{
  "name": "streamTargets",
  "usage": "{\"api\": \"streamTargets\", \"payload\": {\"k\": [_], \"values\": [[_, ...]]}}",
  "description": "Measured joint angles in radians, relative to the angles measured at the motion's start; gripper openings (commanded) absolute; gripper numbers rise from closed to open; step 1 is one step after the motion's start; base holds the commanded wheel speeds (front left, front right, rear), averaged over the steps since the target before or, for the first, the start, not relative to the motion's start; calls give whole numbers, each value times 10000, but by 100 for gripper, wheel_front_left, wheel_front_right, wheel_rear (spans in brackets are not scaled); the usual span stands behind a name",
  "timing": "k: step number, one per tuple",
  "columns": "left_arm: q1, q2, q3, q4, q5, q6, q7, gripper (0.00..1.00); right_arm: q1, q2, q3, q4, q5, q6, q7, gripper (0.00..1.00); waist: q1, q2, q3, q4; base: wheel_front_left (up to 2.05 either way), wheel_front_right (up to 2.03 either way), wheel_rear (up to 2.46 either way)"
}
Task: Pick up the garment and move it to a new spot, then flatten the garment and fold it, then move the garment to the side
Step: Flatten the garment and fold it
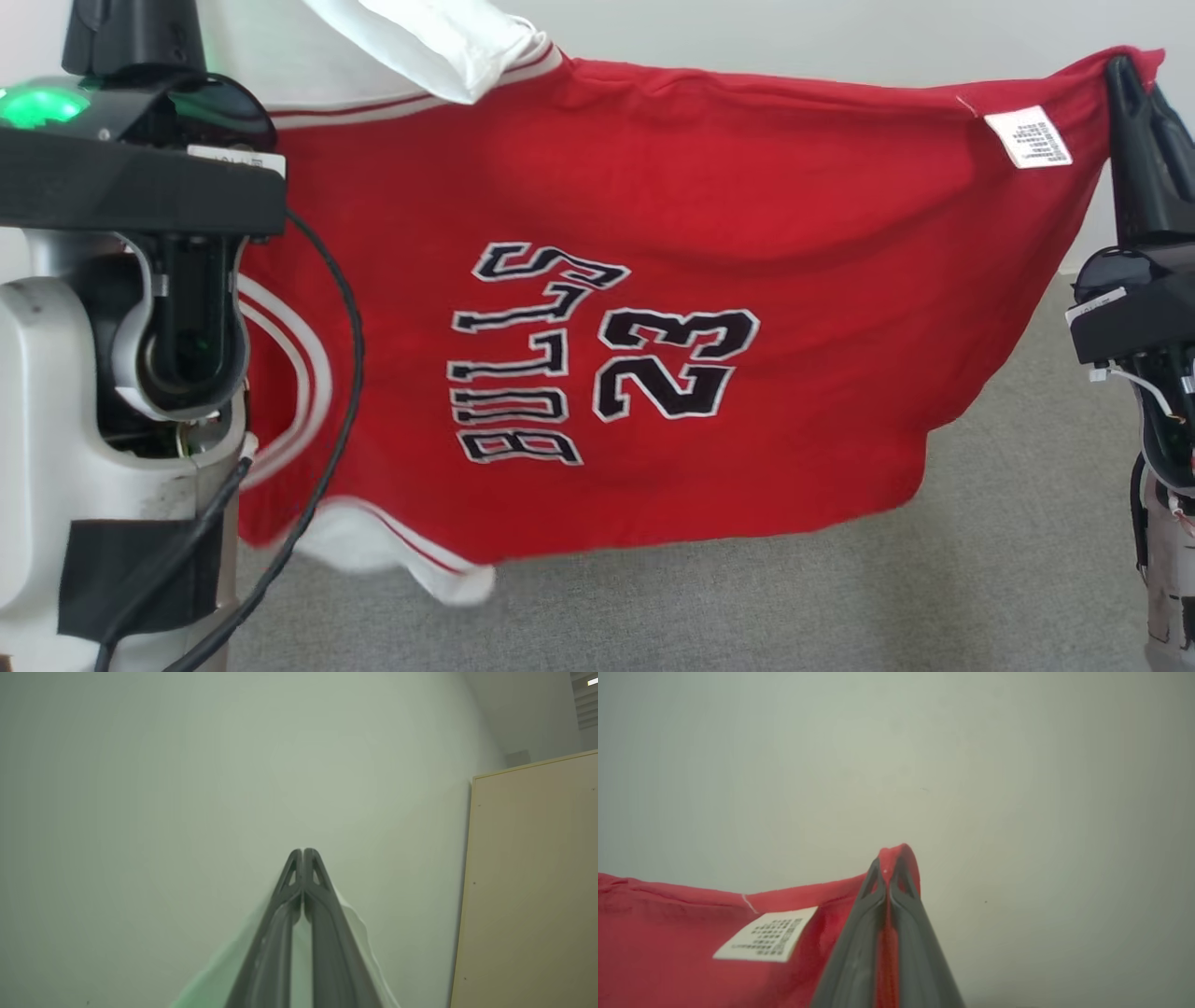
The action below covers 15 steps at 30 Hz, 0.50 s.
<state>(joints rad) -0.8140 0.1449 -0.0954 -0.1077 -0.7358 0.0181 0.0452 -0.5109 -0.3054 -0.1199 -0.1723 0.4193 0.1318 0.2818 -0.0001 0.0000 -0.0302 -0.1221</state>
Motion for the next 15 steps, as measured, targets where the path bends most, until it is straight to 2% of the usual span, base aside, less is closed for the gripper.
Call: {"api": "streamTargets", "payload": {"k": [8,11,15], "values": [[-370,146,-111,165,-4,84,290,0,-35,-21,228,161,290,0,157,0,0,0,328,-205,0,0,0],[-806,88,-96,656,-46,86,299,0,-443,25,420,497,293,0,12,0,0,0,626,-253,0,0,0],[-1639,293,-119,1551,242,36,169,0,-1376,127,821,1367,334,0,-259,0,1,0,1153,-318,0,0,0]]}}
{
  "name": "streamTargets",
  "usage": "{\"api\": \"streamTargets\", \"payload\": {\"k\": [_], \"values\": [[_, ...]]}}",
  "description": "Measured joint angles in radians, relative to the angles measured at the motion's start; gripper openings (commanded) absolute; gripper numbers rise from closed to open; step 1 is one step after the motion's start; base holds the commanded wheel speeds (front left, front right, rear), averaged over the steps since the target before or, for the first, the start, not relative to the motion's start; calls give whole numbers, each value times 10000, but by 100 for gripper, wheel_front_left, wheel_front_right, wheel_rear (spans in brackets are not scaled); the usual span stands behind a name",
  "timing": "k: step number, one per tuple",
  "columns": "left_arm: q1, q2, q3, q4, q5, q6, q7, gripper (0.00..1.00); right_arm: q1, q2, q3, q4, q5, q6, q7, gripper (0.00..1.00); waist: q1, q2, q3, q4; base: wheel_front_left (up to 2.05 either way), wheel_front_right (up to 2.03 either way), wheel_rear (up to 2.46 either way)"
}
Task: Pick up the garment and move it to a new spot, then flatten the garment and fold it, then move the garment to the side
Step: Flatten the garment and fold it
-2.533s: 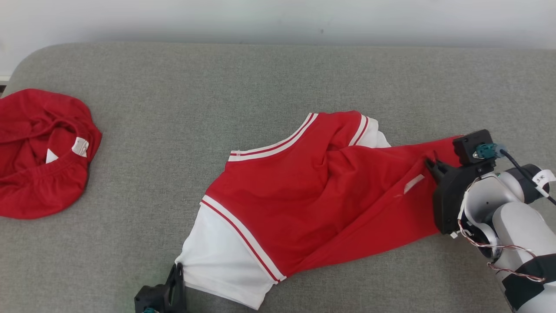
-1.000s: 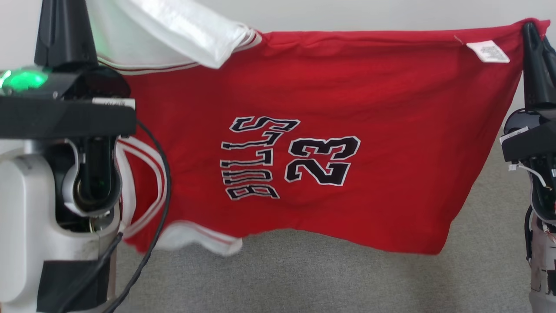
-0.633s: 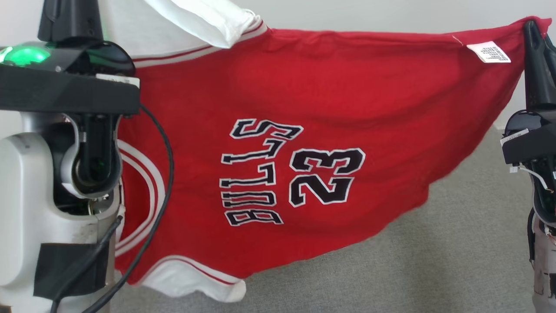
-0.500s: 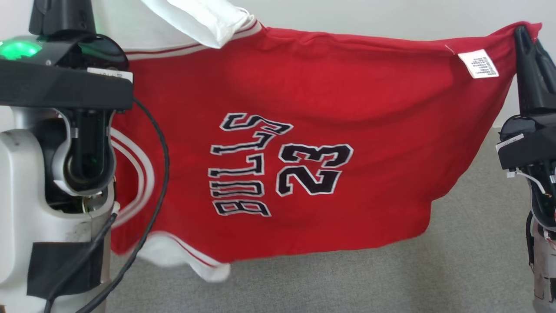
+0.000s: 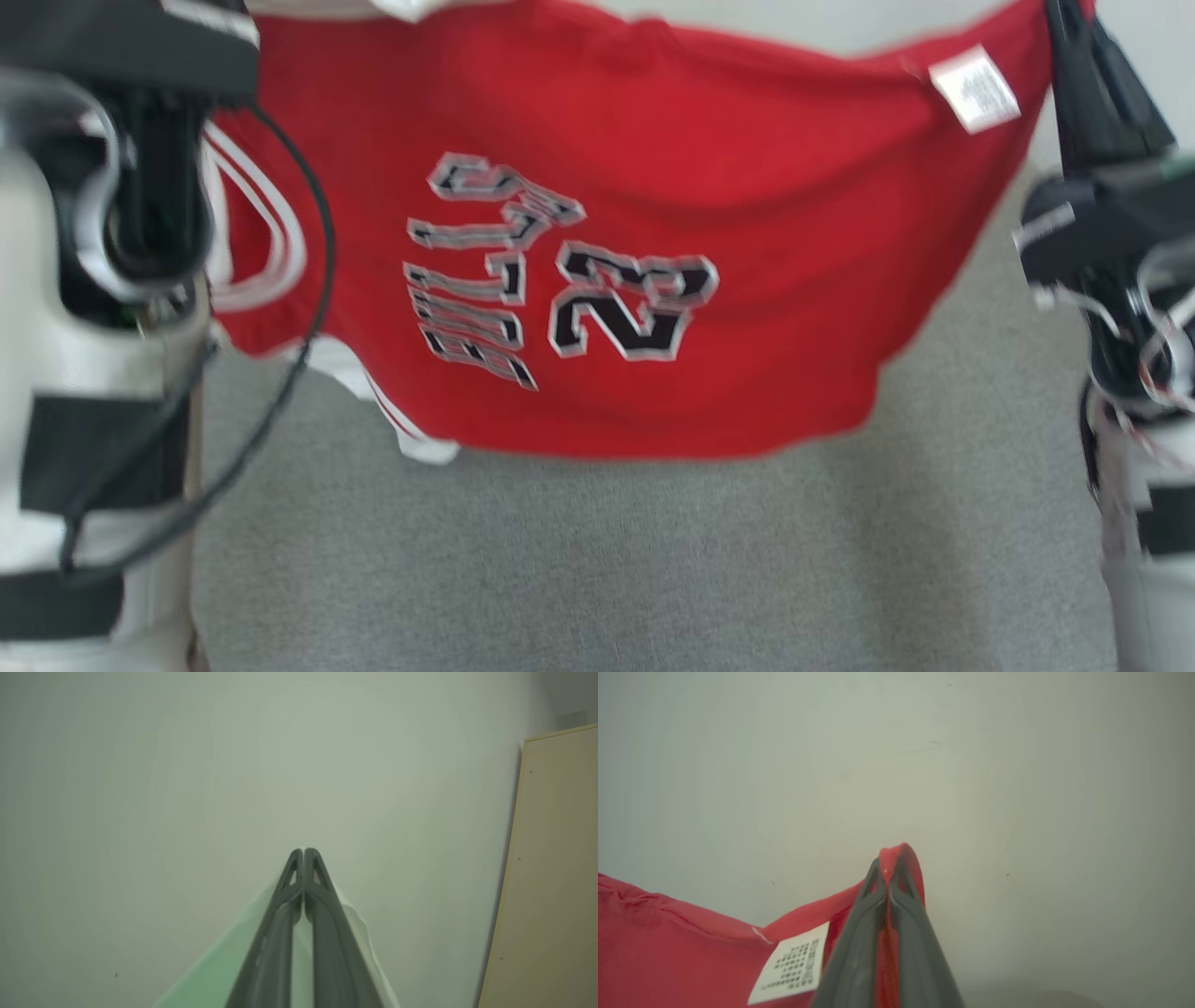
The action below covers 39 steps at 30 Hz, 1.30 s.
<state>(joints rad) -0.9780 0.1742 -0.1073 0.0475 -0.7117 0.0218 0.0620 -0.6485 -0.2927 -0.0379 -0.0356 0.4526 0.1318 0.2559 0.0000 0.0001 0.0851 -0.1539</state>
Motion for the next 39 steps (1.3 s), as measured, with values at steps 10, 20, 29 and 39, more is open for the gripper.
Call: {"api": "streamTargets", "payload": {"k": [10,20,29,39], "values": [[-2649,474,-270,2685,1361,-581,-2019,0,-3583,523,970,3513,-662,0,-2349,0,3,1,1785,-164,0,0,0],[-4011,560,554,2790,2905,-1108,-3246,0,-5805,1030,874,6040,-2226,0,-5033,0,2,1,2739,-221,0,0,0],[-2611,-301,1070,2163,3453,-1467,-3246,0,-5450,1225,639,5774,-3400,0,-5196,0,1,1,3272,-63,0,0,0],[-864,-196,192,2307,2663,-1509,-3246,0,-4229,825,1448,6153,-3072,0,-5198,0,1,1,3166,235,0,0,0]]}}
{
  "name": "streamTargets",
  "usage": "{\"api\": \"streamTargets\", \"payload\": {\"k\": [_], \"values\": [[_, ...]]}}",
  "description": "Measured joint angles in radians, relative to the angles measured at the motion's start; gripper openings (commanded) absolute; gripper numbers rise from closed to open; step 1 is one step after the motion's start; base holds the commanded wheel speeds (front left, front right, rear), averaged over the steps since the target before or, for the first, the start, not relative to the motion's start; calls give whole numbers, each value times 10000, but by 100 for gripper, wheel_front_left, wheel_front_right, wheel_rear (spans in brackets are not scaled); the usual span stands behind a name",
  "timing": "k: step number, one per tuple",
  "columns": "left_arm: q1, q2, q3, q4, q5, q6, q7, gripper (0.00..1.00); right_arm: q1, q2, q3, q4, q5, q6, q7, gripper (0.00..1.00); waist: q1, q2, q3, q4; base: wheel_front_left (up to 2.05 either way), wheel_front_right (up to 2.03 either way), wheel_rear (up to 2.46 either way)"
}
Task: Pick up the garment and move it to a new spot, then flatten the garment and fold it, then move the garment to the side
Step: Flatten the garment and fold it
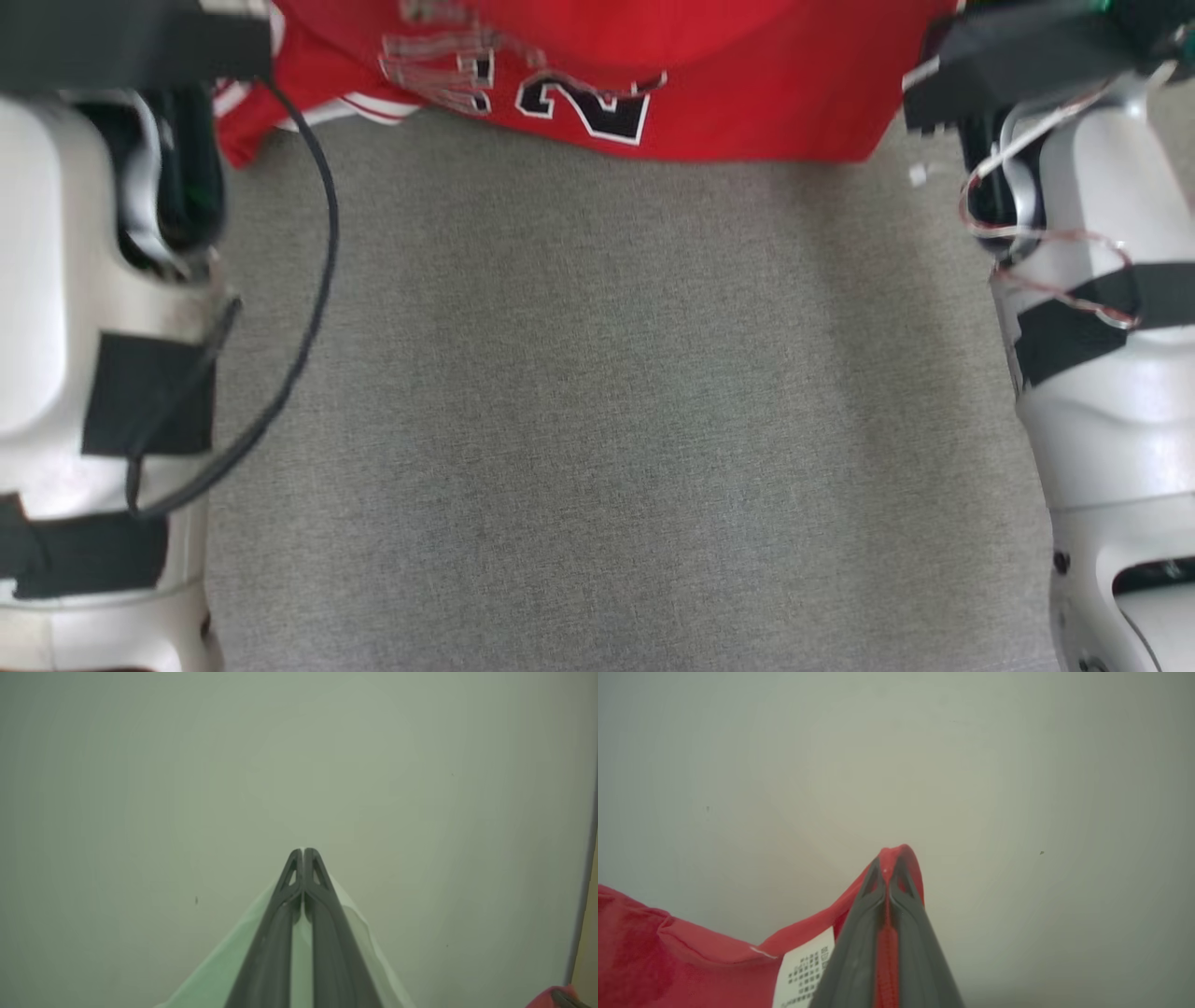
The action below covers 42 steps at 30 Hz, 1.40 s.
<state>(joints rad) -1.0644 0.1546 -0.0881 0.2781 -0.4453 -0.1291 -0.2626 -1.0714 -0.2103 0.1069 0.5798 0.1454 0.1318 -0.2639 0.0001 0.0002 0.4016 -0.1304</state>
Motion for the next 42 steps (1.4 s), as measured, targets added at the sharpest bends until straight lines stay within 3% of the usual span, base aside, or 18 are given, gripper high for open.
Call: {"api": "streamTargets", "payload": {"k": [11,26,31,42], "values": [[2146,228,-428,-148,-1191,0,0,0,1666,-738,226,33,949,0,-2,0,-2,-2,-1025,89,0,0,0],[5794,-502,-104,-677,-1990,0,0,0,4132,-1057,148,330,1534,0,107,0,-4,-3,-2573,428,0,0,0],[7144,-635,-441,-1018,-2546,0,2,0,4812,-1193,-48,357,1643,0,293,0,-4,-3,-2937,611,0,0,0],[9790,-853,-905,-1902,-4623,58,1099,0,7072,-1206,-1112,-876,2326,0,2029,0,-3,-3,-3576,1150,0,0,0]]}}
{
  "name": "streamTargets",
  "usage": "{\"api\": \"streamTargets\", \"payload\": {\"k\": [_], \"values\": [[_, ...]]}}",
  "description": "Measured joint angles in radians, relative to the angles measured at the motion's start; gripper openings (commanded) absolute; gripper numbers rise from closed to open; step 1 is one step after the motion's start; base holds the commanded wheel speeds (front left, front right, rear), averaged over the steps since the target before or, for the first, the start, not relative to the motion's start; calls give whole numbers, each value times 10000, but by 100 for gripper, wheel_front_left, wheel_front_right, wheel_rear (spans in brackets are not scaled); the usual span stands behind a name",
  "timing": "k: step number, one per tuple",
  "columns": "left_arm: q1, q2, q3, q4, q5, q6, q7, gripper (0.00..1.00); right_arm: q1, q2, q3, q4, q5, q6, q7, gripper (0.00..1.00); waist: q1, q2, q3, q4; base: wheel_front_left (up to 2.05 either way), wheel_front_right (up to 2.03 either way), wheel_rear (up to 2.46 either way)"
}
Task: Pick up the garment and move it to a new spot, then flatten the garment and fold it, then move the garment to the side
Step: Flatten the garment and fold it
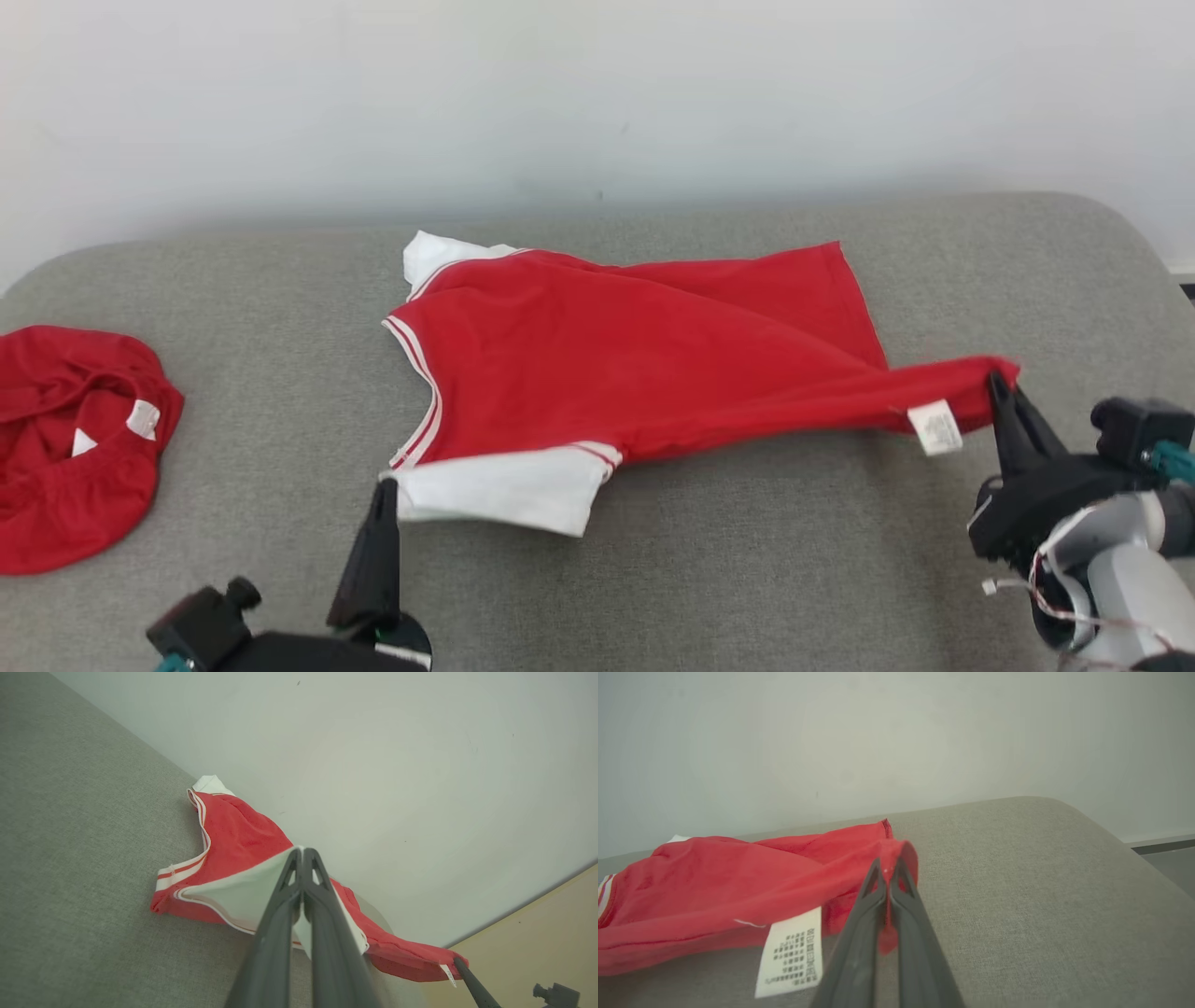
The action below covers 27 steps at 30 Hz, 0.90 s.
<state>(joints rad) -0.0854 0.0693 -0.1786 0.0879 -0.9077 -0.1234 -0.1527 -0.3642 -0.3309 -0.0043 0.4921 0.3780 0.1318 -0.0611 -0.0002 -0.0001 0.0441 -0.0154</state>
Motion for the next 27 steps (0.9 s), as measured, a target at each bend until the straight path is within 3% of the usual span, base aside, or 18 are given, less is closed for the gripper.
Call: {"api": "streamTargets", "payload": {"k": [5,11,27], "values": [[1004,61,-148,-606,-911,94,1049,0,1056,405,-493,-1041,-13,0,867,0,0,0,-115,145,0,0,0],[1960,625,-127,-1166,-1653,359,2259,0,2006,794,-972,-1964,-190,0,1697,0,1,1,-129,230,0,0,0],[4082,1664,75,-2619,-4006,516,4608,0,3524,1195,-1887,-3103,-731,0,3120,0,1,1,-154,252,0,0,0]]}}
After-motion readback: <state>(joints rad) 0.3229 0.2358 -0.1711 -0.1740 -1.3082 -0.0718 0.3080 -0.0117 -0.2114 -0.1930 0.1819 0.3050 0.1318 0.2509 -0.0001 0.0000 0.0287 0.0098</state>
